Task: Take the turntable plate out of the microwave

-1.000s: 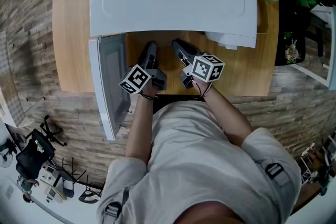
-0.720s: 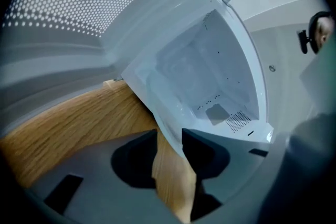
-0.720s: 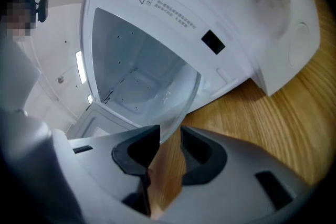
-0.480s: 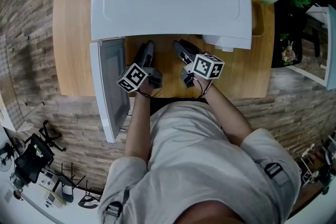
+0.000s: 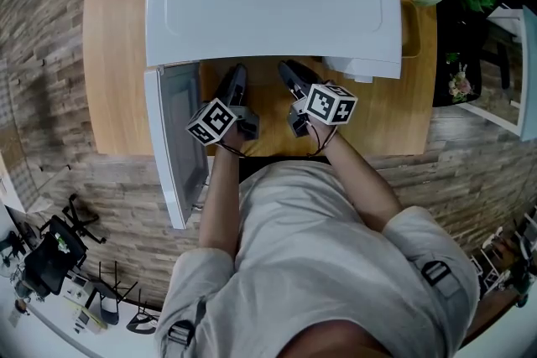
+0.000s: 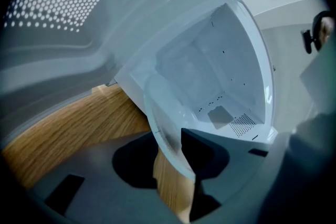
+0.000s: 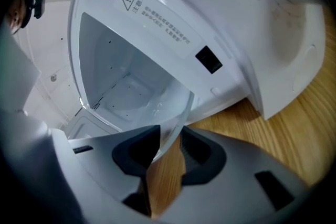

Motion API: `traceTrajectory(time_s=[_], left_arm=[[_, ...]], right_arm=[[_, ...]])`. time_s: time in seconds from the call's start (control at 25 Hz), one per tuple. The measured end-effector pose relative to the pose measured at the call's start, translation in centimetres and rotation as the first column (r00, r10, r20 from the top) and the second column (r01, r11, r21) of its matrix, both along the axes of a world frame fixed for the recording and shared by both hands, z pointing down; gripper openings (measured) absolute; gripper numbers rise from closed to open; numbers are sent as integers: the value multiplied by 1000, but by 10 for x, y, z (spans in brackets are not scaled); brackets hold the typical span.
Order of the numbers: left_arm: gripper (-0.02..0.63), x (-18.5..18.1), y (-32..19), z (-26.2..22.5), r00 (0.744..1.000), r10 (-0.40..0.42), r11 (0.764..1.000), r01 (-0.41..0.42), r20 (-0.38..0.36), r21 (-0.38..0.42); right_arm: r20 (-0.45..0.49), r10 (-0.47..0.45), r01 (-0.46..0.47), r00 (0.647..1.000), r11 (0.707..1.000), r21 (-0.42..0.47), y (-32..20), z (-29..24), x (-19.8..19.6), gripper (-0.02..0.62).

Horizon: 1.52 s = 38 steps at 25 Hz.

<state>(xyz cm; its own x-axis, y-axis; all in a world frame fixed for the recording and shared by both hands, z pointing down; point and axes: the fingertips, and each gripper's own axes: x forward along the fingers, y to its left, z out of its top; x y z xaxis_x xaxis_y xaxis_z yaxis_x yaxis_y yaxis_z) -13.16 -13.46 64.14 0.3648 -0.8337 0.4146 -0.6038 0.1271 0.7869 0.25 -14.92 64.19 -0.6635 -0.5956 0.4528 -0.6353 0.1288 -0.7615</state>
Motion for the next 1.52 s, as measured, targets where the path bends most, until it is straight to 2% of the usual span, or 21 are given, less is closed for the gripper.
traceTrajectory(time_s=[0.16, 0.72, 1.0, 1.28, 1.4, 1.52], left_arm=[[152, 6, 10, -3, 999, 33, 999, -33, 16, 0], [157, 10, 32, -6, 1000, 15, 1000, -15, 2, -7], [167, 8, 33, -7, 998, 62, 998, -62, 30, -3], [194, 4, 19, -5, 994, 94, 995, -96, 63, 34], [214, 3, 14, -4, 992, 106, 993, -109, 62, 38], [224, 3, 6, -4, 992, 111, 993, -114, 63, 41]], right_arm=[[-15, -22, 22, 1000, 1000, -1, 8, -2, 4, 124], [-14, -43, 43, 999, 999, 2, 28, -11, 8, 121], [-6, -48, 48, 999, 999, -2, 32, -11, 6, 121], [21, -93, 92, 995, 995, 26, 28, -11, 4, 129], [8, -113, 112, 994, 993, 34, 22, -7, 7, 165], [3, -94, 93, 996, 995, 31, 12, -3, 9, 209]])
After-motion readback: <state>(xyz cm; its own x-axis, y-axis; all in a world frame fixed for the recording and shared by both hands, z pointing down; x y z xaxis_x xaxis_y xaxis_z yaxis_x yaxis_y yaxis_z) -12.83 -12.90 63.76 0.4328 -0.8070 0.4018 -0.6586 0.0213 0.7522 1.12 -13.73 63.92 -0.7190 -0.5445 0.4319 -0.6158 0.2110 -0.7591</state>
